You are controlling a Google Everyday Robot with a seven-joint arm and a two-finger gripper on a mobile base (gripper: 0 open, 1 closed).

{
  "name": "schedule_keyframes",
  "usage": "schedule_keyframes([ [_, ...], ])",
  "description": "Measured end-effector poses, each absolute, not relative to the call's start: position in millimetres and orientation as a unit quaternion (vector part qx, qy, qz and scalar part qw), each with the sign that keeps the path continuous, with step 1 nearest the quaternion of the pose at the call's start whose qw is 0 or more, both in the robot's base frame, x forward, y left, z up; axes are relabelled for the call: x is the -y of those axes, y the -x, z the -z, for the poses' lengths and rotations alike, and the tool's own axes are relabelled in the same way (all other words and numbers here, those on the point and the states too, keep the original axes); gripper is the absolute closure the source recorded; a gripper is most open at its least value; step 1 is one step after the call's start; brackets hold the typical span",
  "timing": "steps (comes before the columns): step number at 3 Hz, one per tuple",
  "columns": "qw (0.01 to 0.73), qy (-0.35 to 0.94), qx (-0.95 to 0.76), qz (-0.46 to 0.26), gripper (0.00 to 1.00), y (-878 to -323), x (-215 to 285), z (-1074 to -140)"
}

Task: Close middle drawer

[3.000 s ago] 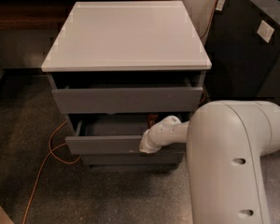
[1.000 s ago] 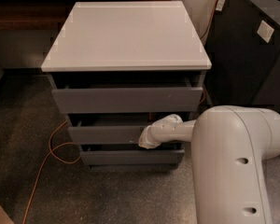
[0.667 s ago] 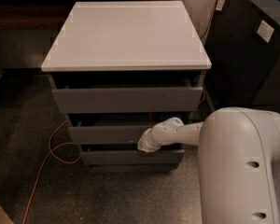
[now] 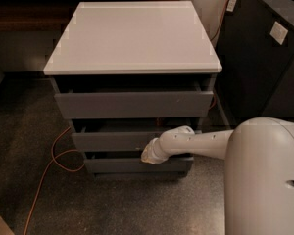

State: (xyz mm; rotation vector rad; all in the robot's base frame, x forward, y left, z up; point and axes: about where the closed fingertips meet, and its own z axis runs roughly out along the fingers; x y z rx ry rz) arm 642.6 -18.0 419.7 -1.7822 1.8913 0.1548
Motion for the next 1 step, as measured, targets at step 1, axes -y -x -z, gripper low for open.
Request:
schedule_keyframes([
  [1, 0.263, 0.661, -0.695, -0.101, 1.00, -623.7, 9.2, -425.0],
])
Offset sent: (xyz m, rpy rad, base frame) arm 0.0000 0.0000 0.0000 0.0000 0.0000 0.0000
